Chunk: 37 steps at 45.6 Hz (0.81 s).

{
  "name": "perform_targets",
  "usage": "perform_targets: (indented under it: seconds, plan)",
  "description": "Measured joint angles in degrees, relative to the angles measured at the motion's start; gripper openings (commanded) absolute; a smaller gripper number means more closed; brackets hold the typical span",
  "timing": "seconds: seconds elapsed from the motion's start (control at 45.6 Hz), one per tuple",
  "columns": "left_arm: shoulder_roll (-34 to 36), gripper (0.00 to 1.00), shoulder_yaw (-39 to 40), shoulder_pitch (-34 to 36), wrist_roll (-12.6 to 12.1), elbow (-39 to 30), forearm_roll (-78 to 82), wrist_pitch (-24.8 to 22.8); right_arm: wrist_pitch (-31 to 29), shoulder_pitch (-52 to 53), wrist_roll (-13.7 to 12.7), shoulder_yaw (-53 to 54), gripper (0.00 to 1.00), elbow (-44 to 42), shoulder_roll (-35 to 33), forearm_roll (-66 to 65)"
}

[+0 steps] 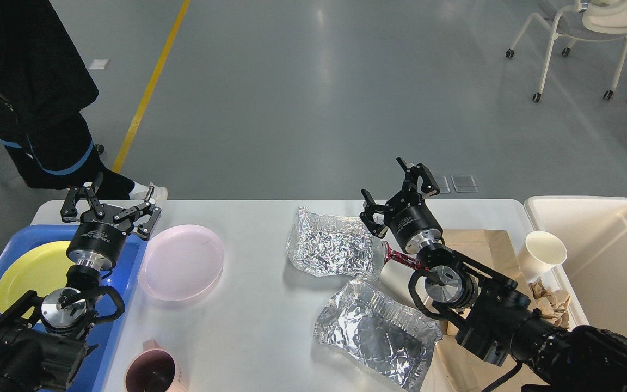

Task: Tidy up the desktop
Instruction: 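Raise the left gripper up from the blue tray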

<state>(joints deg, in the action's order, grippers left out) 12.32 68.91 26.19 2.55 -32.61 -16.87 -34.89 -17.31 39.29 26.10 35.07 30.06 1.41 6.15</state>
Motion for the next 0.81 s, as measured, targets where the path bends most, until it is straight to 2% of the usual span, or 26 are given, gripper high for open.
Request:
perform_targets:
  seconds: [0.175,0.811]
  plan:
    - [-0.01,0.97,0.3,0.0,-0.52,0.0,-0.01,-0.35,0.0,0.0,0.0,0.0,1.0,0.0,0.0,0.0]
    - [-0.57,0.97,0.48,-0.02,-0.07,0.07,0.0,-0.37,-0.02,0.0,0.0,0.1,1.0,0.0,0.05,0.0]
